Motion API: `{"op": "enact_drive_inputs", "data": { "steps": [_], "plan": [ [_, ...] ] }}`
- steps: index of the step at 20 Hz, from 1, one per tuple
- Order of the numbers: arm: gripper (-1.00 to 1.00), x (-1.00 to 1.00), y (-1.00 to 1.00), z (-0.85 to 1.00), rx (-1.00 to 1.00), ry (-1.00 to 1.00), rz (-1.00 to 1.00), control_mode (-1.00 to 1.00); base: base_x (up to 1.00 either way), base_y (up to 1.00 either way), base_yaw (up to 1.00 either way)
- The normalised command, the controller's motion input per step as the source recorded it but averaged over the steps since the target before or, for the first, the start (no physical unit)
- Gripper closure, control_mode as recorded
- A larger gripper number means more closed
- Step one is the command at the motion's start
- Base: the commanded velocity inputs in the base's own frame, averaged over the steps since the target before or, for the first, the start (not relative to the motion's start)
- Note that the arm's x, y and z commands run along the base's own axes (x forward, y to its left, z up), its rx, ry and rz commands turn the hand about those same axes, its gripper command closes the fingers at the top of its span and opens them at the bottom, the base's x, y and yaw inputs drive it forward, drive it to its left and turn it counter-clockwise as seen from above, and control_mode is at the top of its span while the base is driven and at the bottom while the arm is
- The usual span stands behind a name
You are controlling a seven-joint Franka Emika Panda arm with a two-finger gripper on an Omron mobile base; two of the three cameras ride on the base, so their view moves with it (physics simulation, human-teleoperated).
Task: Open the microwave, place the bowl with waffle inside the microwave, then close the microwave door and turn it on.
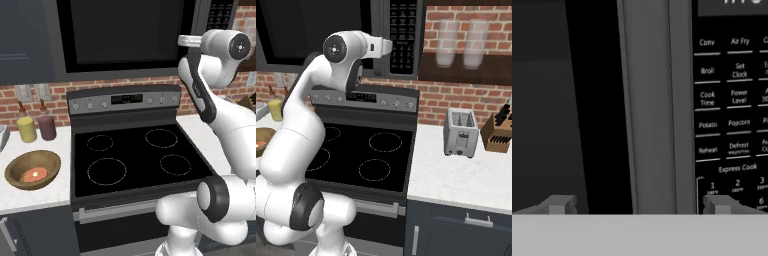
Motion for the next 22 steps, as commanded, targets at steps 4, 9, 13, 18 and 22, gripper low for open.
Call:
{"op": "enact_drive_inputs", "data": {
  "steps": [4, 9, 13, 18, 22],
  "plan": [
    [-1.00, 0.20, -0.14, 0.06, 0.03, 0.00, 0.00, -1.00, 0.00, 0.00, 0.00],
    [-1.00, 0.23, -0.06, 0.02, 0.01, 0.00, 0.00, -1.00, 0.00, 0.00, 0.00],
    [-1.00, 0.27, 0.00, 0.00, 0.00, 0.00, 0.00, -1.00, 0.00, 0.00, 0.00],
    [-1.00, 0.21, -0.03, 0.01, 0.00, 0.00, 0.01, -1.00, 0.00, 0.00, 0.00],
    [-1.00, 0.00, 0.00, 0.00, 0.00, 0.00, 0.00, -1.00, 0.00, 0.00, 0.00]
  ]
}}
